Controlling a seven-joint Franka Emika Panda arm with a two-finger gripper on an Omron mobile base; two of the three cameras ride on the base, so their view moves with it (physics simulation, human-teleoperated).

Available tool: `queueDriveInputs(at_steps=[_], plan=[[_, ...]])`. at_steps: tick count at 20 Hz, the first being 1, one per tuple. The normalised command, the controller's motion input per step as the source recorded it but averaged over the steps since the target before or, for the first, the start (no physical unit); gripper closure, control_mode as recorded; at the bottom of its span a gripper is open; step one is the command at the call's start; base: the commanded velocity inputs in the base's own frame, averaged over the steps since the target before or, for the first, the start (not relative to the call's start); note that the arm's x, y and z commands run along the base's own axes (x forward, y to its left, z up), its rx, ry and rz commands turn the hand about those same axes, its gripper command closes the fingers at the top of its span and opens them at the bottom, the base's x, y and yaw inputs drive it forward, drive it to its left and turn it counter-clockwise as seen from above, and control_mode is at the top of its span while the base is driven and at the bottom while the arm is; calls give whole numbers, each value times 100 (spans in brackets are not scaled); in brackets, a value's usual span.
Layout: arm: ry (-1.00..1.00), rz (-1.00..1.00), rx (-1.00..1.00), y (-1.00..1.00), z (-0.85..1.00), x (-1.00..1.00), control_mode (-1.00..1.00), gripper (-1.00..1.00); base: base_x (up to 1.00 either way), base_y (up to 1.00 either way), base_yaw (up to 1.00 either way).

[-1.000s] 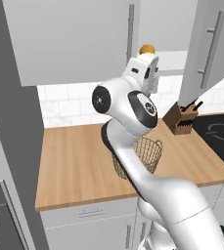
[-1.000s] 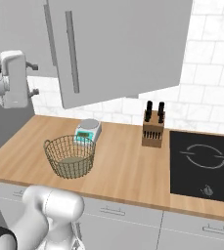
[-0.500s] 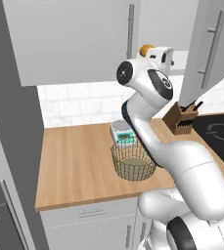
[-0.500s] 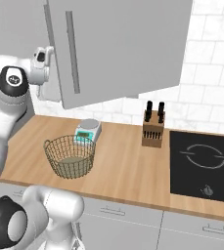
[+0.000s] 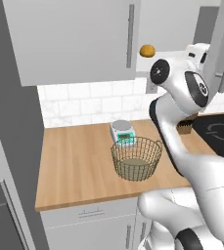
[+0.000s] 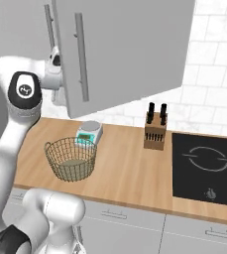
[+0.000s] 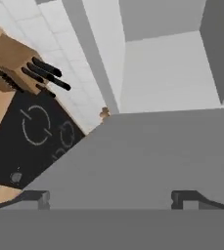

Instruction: Open the cabinet, pick up the bread from the cabinet and place it in the basket. Then move the basket to the dining counter.

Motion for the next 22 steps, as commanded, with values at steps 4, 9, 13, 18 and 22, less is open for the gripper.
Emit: queueDriveInputs(at_steps=[4, 9, 13, 18, 22], plan=[[-17, -36, 1, -78, 23, -73, -100, -100, 0, 0, 0], [-3, -52, 0, -77, 17, -30, -100, -100, 0, 0, 0], [0, -57, 2, -94, 20, 0, -100, -100, 0, 0, 0], [0, -39, 15, -85, 14, -16, -100, -100, 0, 0, 0], [-3, -3, 33, -1, -22, -36, -100, -100, 0, 0, 0]])
